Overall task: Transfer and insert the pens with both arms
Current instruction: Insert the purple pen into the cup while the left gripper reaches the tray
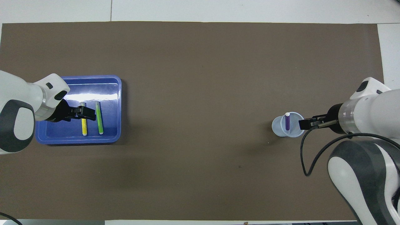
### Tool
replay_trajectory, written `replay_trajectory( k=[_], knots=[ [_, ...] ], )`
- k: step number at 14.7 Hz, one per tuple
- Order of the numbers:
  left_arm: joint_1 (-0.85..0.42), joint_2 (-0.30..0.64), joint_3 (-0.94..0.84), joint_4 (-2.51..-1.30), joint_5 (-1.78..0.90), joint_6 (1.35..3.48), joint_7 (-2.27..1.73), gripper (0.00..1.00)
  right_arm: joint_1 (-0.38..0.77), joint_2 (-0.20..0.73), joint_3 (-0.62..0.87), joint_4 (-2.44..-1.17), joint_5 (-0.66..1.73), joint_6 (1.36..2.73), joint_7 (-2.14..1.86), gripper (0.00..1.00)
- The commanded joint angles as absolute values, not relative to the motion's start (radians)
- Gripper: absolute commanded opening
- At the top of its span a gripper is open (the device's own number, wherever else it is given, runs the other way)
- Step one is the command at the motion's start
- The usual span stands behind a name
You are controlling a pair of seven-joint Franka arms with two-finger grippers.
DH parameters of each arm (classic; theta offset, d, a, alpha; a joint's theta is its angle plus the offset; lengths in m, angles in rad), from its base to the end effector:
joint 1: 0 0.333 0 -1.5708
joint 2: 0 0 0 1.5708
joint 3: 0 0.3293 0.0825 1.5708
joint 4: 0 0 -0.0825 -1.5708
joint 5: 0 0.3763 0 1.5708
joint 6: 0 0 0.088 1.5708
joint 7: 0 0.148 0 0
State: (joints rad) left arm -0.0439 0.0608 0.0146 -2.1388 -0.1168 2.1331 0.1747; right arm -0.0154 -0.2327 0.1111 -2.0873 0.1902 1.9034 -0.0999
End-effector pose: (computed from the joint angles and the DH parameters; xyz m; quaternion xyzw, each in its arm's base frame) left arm 0.5330 -0.0248 0.3490 0.9959 -0.0690 -0.0296 0.0502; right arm 0.4802 0.0701 0.5034 -0.9944 -0.0674 -0.0242 0.0776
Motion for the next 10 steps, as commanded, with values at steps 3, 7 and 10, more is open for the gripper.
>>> replay_trajectory(
  k=[3, 7, 10],
  knots=[
    [-0.026, 0.078, 0.006, -2.229, -0.043, 2.293, 0.250, 1.00, -0.026, -0.232, 0.117, -2.014, 0.415, 1.841, -0.026, 1.00],
    [0.000, 0.104, 0.006, -2.272, -0.043, 2.388, 0.281, 1.00, -0.002, -0.232, 0.126, -2.011, 0.592, 1.853, 0.177, 1.00],
    [0.008, 0.123, 0.006, -2.269, -0.043, 2.401, 0.272, 0.99, 0.052, -0.232, 0.127, -2.011, 0.692, 1.919, 0.342, 1.00]
  ],
)
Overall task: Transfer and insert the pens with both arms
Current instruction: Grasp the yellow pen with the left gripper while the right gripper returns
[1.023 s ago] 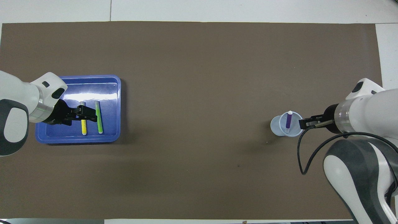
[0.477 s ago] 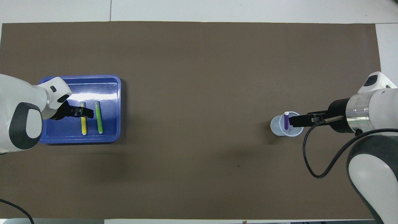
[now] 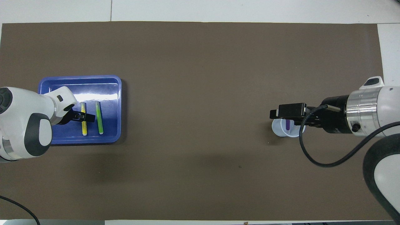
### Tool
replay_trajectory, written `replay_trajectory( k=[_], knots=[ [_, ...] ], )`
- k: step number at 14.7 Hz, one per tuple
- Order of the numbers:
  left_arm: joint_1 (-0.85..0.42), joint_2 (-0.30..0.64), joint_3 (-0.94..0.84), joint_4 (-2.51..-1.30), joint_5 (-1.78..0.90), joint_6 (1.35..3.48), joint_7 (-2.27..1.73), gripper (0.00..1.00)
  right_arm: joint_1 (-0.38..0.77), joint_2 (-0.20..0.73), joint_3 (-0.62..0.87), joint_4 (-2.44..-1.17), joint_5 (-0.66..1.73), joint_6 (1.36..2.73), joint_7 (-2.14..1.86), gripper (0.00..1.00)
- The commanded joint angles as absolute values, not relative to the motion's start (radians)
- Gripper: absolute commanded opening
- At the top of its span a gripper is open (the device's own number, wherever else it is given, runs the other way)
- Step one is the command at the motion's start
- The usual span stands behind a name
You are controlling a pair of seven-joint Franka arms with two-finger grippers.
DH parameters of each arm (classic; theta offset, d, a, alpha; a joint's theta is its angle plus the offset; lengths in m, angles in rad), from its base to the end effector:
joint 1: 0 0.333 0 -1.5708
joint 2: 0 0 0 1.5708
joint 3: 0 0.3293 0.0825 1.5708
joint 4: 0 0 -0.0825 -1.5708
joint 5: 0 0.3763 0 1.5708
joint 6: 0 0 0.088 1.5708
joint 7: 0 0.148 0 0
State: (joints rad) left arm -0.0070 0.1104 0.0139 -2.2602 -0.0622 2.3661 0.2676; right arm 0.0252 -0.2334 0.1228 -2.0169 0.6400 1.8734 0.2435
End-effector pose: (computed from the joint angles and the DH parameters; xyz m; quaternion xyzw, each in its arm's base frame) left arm 0.5271 0.0011 0.2905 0.9939 -0.1079 0.0007 0.0211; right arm 0.4795 0.1456 0.5535 -0.9474 0.1267 0.0139 0.2935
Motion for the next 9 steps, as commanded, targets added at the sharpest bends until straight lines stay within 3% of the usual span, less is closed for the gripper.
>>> replay_trajectory(
  k=[1, 5, 9],
  knots=[
    [0.008, 0.127, 0.006, -2.269, -0.043, 2.407, 0.265, 0.95, 0.089, -0.230, 0.127, -2.011, 0.695, 1.955, 0.386, 1.00],
    [0.015, 0.163, 0.006, -2.252, -0.043, 2.428, 0.256, 0.79, 0.195, -0.222, 0.127, -2.029, 0.776, 2.149, 0.595, 1.00],
    [0.014, 0.173, 0.005, -2.240, -0.043, 2.425, 0.249, 0.45, 0.288, -0.212, 0.127, -2.046, 0.811, 2.304, 0.703, 1.00]
  ],
)
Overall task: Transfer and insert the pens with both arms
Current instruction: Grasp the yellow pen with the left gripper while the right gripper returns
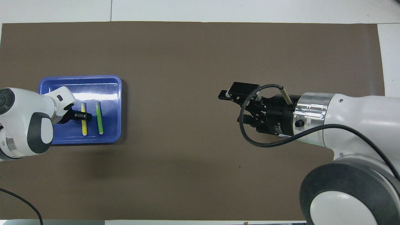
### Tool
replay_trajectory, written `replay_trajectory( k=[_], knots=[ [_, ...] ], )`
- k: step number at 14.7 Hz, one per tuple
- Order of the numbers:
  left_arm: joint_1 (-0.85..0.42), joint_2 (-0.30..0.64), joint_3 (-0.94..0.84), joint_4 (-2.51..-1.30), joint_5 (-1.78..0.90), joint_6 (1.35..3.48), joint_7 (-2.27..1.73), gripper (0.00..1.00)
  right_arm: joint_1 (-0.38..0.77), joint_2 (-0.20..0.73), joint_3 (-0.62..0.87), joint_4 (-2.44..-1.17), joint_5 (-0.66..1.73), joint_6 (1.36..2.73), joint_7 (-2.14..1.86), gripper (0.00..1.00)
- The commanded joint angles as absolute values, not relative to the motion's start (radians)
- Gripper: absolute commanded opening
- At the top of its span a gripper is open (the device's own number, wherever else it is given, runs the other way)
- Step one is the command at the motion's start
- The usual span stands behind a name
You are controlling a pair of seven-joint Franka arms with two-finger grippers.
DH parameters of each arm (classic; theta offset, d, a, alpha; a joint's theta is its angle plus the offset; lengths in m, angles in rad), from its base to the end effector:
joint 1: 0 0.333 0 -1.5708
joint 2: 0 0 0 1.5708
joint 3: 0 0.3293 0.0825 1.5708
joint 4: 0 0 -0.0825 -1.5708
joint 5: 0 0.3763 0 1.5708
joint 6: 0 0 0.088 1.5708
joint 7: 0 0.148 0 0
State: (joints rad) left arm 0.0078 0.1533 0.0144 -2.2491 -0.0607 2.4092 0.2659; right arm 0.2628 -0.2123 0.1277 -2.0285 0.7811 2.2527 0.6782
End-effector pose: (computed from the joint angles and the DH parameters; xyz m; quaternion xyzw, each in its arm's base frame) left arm 0.5353 0.0099 0.2760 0.9949 -0.0993 0.0062 0.0186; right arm 0.4846 0.2502 0.5786 -0.8736 0.2974 -0.0070 0.3852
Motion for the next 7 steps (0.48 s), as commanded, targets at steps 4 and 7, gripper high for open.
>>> replay_trajectory(
  k=[4, 7],
  knots=[
    [0.011, 0.178, 0.005, -2.229, -0.043, 2.413, 0.242, 0.00, 0.293, -0.209, 0.127, -2.046, 0.811, 2.309, 0.701, 1.00],
    [0.014, 0.179, 0.003, -2.209, -0.044, 2.383, 0.242, 0.00, 0.298, -0.209, 0.127, -2.048, 0.811, 2.309, 0.701, 1.00]
  ],
)
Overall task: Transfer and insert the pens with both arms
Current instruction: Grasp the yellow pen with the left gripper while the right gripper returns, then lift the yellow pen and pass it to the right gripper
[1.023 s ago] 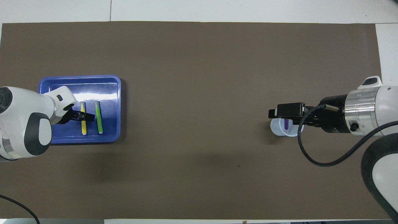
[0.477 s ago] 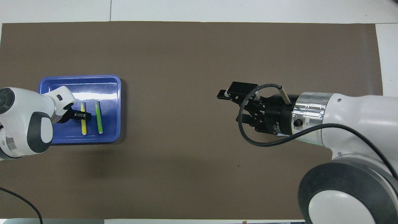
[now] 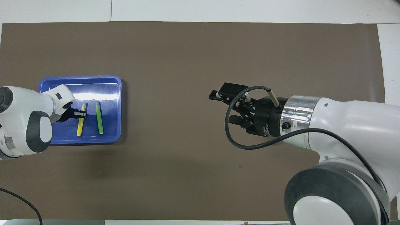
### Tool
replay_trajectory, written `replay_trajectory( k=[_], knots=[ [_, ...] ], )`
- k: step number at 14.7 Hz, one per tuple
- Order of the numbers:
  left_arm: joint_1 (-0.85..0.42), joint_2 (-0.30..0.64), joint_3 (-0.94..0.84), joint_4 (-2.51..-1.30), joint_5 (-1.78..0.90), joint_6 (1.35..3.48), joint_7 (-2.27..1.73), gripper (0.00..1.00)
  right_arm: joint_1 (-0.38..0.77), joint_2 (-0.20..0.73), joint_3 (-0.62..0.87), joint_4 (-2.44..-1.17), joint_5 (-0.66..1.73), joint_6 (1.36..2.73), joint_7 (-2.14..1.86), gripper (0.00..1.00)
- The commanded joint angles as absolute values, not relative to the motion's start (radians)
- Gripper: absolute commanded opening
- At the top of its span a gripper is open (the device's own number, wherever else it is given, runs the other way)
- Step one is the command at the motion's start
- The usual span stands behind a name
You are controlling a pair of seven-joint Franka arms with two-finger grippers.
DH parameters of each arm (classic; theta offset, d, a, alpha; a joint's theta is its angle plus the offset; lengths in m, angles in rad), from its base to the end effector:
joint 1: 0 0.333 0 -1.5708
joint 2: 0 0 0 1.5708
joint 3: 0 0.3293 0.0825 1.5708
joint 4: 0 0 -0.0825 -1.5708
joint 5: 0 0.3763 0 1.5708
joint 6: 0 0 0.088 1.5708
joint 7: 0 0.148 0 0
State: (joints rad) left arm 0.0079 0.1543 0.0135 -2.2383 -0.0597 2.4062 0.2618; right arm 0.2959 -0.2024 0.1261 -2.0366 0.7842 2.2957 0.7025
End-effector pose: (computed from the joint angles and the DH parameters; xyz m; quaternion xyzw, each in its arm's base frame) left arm 0.5387 0.0095 0.2795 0.9950 -0.0981 0.0095 0.0180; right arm 0.4834 0.2628 0.5734 -0.8697 0.3045 -0.0075 0.3884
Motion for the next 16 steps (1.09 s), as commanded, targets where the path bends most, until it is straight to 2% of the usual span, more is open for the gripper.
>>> replay_trajectory(
  k=[1, 5, 11, 16],
  knots=[
    [0.014, 0.181, 0.003, -2.186, -0.046, 2.347, 0.239, 0.00, 0.298, -0.209, 0.127, -2.048, 0.811, 2.309, 0.701, 1.00],
    [0.002, 0.180, -0.002, -2.022, -0.051, 2.081, 0.103, 0.00, 0.298, -0.209, 0.127, -2.048, 0.811, 2.307, 0.701, 1.00],
    [-0.063, 0.155, -0.005, -1.745, -0.250, 1.640, -0.473, 0.00, 0.298, -0.209, 0.127, -2.048, 0.811, 2.309, 0.703, 1.00],
    [-0.152, 0.063, -0.005, -1.733, -0.452, 1.603, -1.039, 0.00, 0.319, -0.210, 0.127, -2.048, 0.811, 2.322, 0.735, 1.00]
  ],
)
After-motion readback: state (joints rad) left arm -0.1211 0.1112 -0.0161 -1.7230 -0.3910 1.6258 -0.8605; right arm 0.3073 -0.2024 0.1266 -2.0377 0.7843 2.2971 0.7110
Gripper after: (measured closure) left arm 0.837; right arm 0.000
